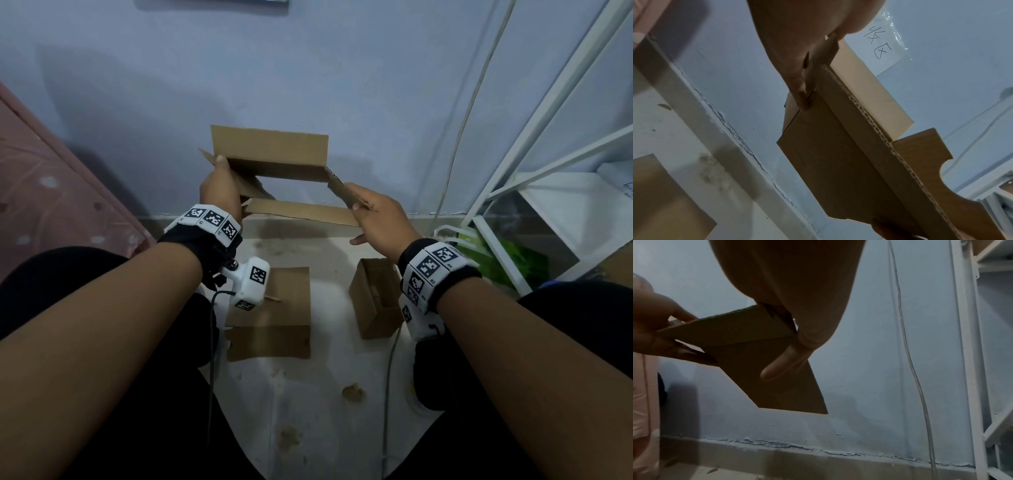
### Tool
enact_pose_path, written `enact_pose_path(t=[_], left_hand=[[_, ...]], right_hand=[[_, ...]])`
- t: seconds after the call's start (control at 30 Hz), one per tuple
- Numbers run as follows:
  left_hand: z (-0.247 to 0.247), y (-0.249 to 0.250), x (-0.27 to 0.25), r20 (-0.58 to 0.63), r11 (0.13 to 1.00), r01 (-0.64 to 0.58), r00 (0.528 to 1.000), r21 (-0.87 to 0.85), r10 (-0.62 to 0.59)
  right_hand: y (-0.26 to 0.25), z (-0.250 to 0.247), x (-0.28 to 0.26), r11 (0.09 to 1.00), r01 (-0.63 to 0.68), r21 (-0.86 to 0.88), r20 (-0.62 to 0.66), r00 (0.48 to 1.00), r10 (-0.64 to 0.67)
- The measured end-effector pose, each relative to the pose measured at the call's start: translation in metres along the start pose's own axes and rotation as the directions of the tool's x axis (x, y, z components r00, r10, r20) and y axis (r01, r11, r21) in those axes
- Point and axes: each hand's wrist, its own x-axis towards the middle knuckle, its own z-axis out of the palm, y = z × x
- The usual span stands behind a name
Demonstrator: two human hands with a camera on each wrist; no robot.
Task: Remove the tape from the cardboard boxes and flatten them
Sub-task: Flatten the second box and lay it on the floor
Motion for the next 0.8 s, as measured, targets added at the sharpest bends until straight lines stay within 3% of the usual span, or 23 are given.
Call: enact_pose_path(t=[0.07,0.17,0.37,0.57,0.7,0.8], left_hand=[[0.0,-0.003,-0.008,0.15,0.992,0.039,0.988,-0.117,-0.021],[0.003,-0.004,-0.016,0.291,0.998,0.026,0.957,-0.055,-0.009],[0.004,-0.009,-0.006,0.199,0.986,0.165,0.967,-0.029,-0.156],[0.004,-0.01,-0.003,0.234,0.987,0.147,0.964,-0.06,-0.129],[0.005,-0.01,0.002,0.197,0.988,0.125,0.975,-0.09,-0.106],[0.009,-0.008,-0.002,0.135,0.993,0.076,0.989,-0.092,-0.064]], right_hand=[[0.001,0.003,-0.001,1.0,0.009,0.029,0.003,1.0,-0.009],[-0.002,0.001,-0.003,0.999,0.038,-0.019,-0.017,0.999,-0.038],[0.003,-0.001,-0.003,0.967,0.08,-0.241,0.111,0.992,-0.055],[0.005,0.002,-0.004,0.952,0.069,-0.298,0.148,0.989,-0.026],[0.005,0.003,-0.004,0.95,0.059,-0.305,0.148,0.989,-0.013],[0.006,0.004,-0.006,0.933,0.063,-0.355,0.22,0.975,0.018]])
